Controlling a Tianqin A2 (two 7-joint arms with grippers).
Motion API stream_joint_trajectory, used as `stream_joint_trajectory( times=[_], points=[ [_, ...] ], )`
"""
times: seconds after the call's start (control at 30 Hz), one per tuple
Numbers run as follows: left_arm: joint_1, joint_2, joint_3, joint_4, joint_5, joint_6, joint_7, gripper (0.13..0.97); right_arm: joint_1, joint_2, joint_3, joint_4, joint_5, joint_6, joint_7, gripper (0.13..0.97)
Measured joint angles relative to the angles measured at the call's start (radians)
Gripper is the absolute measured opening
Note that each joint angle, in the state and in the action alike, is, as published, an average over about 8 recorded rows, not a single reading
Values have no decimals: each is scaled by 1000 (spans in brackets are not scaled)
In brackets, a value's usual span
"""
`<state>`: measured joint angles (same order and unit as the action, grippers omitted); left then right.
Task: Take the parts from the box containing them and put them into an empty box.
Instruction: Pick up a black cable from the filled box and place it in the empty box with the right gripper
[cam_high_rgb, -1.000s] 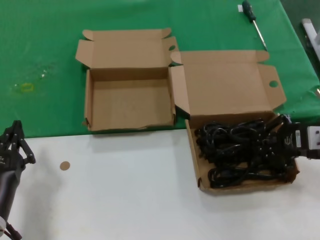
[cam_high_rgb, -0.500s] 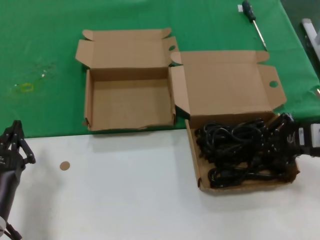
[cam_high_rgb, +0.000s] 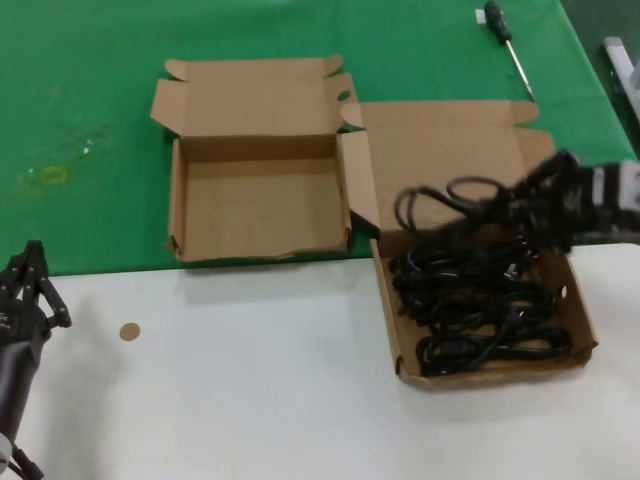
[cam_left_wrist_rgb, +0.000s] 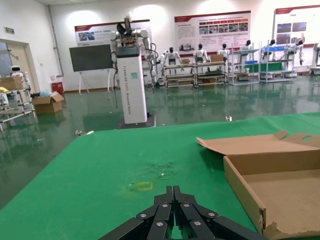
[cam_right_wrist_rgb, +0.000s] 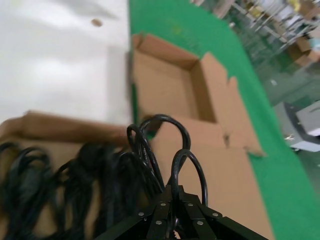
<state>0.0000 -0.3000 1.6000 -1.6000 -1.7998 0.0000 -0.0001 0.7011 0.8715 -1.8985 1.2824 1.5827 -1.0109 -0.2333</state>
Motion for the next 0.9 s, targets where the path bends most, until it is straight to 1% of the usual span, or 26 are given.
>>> stream_joint_trajectory(
  times=[0.23, 0.53, 0.9],
  points=[
    [0, 0, 0, 0, 0, 0, 0, 152, 74, -93, -33, -2, -42, 42, 76, 158],
    [0, 0, 0, 0, 0, 0, 0, 152, 133, -257, -105, 14, -144, 130, 212, 158],
    [0, 0, 0, 0, 0, 0, 0, 152, 188, -445, -188, -74, -249, 206, 277, 158]
  ],
)
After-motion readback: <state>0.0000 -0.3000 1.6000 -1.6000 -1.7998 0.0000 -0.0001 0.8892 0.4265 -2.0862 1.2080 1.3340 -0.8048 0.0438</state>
